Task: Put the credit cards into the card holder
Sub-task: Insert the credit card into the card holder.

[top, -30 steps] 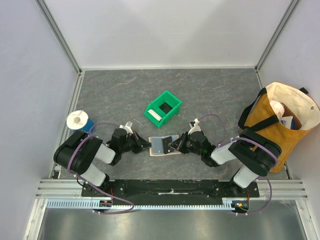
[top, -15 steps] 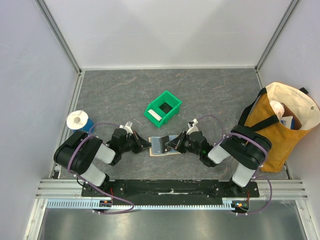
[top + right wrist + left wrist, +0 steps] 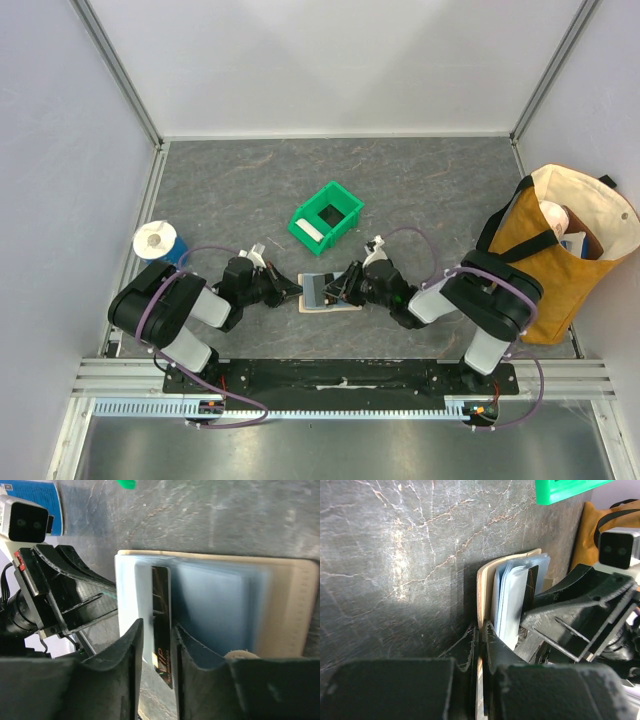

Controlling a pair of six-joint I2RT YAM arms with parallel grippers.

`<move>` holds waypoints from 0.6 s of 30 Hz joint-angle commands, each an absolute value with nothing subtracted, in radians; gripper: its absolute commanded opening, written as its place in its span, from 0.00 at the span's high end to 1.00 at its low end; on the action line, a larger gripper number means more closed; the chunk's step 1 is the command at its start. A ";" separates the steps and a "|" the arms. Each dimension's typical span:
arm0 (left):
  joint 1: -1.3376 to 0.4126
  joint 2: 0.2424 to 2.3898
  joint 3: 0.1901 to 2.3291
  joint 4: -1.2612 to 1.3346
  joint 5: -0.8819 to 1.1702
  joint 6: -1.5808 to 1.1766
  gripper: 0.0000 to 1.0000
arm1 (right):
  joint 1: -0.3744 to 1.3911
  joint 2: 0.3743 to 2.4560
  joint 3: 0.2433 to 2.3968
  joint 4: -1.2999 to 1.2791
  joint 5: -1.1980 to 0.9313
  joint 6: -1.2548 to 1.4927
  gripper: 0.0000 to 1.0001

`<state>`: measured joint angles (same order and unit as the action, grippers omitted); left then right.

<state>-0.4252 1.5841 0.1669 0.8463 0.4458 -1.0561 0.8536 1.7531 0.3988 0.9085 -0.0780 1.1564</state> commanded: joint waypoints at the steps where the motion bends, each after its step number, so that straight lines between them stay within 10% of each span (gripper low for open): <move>1: -0.440 1.631 0.117 0.621 0.331 -1.011 0.98 | 0.881 1.655 0.488 0.472 0.023 1.003 0.53; 5: -0.440 1.646 0.127 0.623 0.339 -1.008 0.98 | 0.881 1.614 0.544 0.330 0.086 0.945 0.34; 18: -0.440 1.641 0.143 0.617 0.350 -1.003 0.98 | 0.946 1.643 0.725 0.095 0.146 0.839 0.34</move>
<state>-0.4297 1.5963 0.1764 0.8505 0.4507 -1.0565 0.9154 1.6199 0.6567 0.2996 0.0517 0.9211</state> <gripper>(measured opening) 0.034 0.663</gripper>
